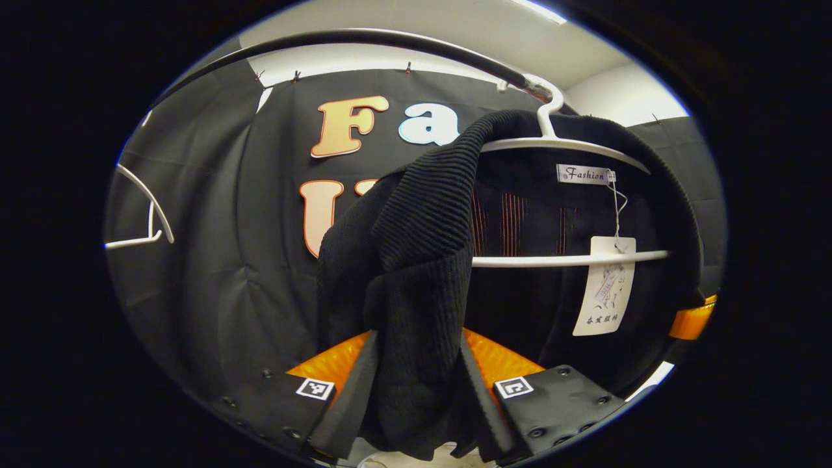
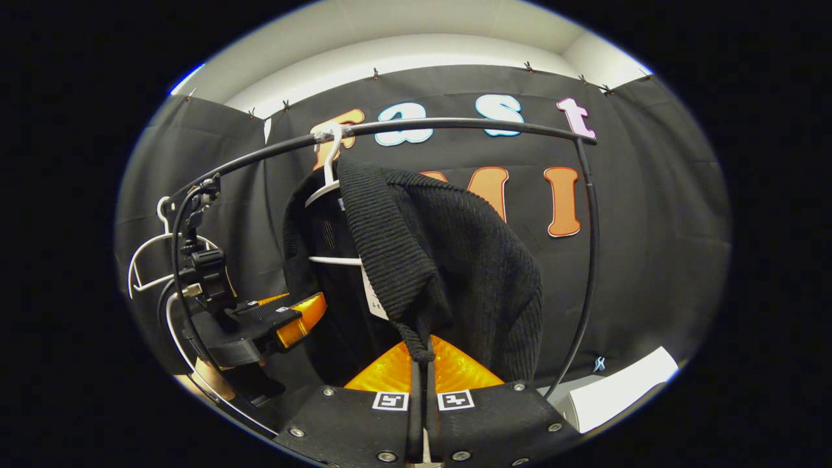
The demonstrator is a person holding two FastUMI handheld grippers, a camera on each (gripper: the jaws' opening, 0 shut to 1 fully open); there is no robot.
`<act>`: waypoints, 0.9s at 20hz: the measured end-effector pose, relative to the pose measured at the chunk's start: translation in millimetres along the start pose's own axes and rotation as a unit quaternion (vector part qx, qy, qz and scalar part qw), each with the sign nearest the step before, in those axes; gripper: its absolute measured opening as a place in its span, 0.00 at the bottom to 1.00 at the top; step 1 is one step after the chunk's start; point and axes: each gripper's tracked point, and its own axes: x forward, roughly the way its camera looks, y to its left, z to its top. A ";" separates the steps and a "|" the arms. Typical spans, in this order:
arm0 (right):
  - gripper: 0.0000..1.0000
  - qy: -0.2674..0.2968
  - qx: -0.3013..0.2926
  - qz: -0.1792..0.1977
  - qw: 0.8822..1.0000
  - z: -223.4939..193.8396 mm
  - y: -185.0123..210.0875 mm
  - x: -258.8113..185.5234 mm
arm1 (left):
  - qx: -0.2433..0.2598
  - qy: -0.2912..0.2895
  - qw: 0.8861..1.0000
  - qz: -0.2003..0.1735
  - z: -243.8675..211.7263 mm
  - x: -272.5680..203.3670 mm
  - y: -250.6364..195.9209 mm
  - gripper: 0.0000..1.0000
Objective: Grasp the clothes on the hanger with both hands and then place them into the laundry hamper below.
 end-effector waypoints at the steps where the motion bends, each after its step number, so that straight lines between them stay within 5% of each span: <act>1: 0.02 0.000 0.002 -0.002 1.000 0.7 -0.4 -1.6 | 0.002 0.000 1.000 0.001 0.7 0.2 2.4 0.64; 7: 0.01 -0.007 -0.001 -0.013 1.000 12.0 -2.6 -11.8 | 0.006 0.013 1.000 -0.012 3.7 -1.1 11.8 0.10; 18: 0.00 -0.048 -0.013 -0.043 0.998 72.0 -23.2 -39.8 | -0.001 -0.005 1.000 0.027 50.8 -12.1 80.0 0.07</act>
